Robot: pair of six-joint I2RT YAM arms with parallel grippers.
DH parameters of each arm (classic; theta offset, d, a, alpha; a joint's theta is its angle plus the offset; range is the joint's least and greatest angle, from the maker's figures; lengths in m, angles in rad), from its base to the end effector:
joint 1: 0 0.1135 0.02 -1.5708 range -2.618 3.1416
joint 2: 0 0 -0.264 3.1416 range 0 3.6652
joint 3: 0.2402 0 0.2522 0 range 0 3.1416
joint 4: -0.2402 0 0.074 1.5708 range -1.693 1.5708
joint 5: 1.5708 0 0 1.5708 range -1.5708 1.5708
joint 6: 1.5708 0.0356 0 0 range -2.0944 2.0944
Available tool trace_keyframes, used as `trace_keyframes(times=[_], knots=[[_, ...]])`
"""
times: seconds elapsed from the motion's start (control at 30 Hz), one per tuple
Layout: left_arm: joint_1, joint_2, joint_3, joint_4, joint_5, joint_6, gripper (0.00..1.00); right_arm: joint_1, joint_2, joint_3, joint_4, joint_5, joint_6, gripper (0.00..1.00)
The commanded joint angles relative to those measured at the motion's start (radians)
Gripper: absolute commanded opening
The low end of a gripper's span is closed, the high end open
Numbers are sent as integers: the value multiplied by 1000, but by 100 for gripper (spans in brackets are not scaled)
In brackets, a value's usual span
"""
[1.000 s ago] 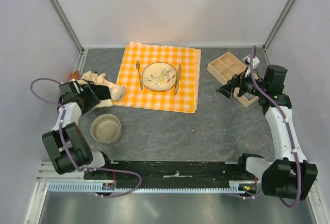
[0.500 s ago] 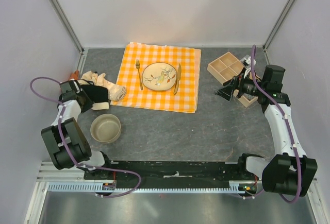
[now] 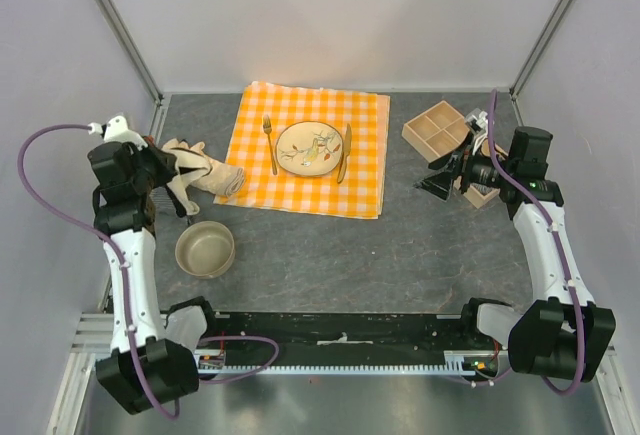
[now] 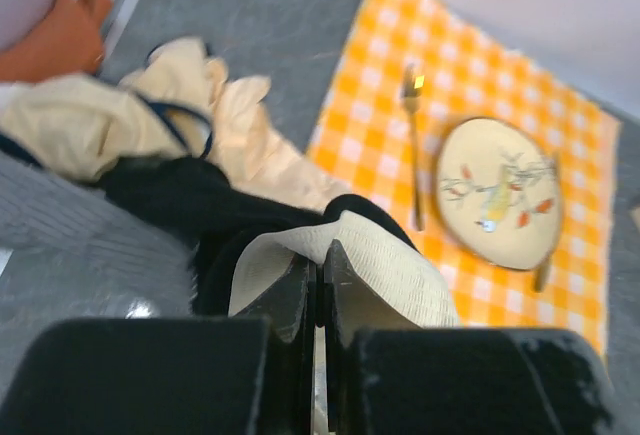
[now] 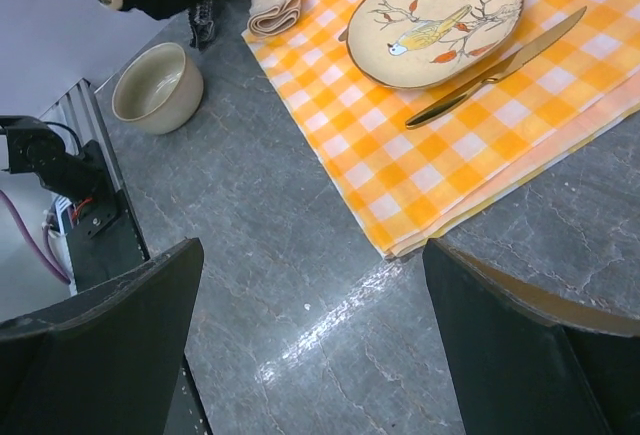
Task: Roll the underwear
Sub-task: Pick up the underwear from the corner of the board, then place the underwear at the center of the board.
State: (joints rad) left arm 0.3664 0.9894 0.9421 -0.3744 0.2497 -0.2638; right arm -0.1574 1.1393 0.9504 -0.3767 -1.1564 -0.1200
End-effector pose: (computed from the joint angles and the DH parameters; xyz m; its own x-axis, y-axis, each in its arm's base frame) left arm 0.2100 0.0711 0.3381 -0.3333 -0.3985 -0.8545 -0.2316 0.9131 -0.3356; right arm 0.2382 -0.0048 0.3189 -0.4417 0.0213 -0.8969 -0.7585 0.5251 0.3860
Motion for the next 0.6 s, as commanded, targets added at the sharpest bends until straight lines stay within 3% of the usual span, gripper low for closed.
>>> trace_keyframes(times=[0.0,0.23,0.3,0.47,0.57], knots=[[-70,-78,90,-50,86,-46,2,-1,-24,2,-1,-66,-63,98],[-296,-162,173,-83,181,-46,2,28,-67,-13,-86,-143,-245,98],[-412,-188,178,-80,195,-75,2,47,-88,-24,-123,-170,-372,98],[-636,-215,152,-60,186,-156,2,98,-95,-12,-396,-201,-751,98],[-762,-221,110,3,191,-231,2,107,-73,10,-660,-227,-1129,98]])
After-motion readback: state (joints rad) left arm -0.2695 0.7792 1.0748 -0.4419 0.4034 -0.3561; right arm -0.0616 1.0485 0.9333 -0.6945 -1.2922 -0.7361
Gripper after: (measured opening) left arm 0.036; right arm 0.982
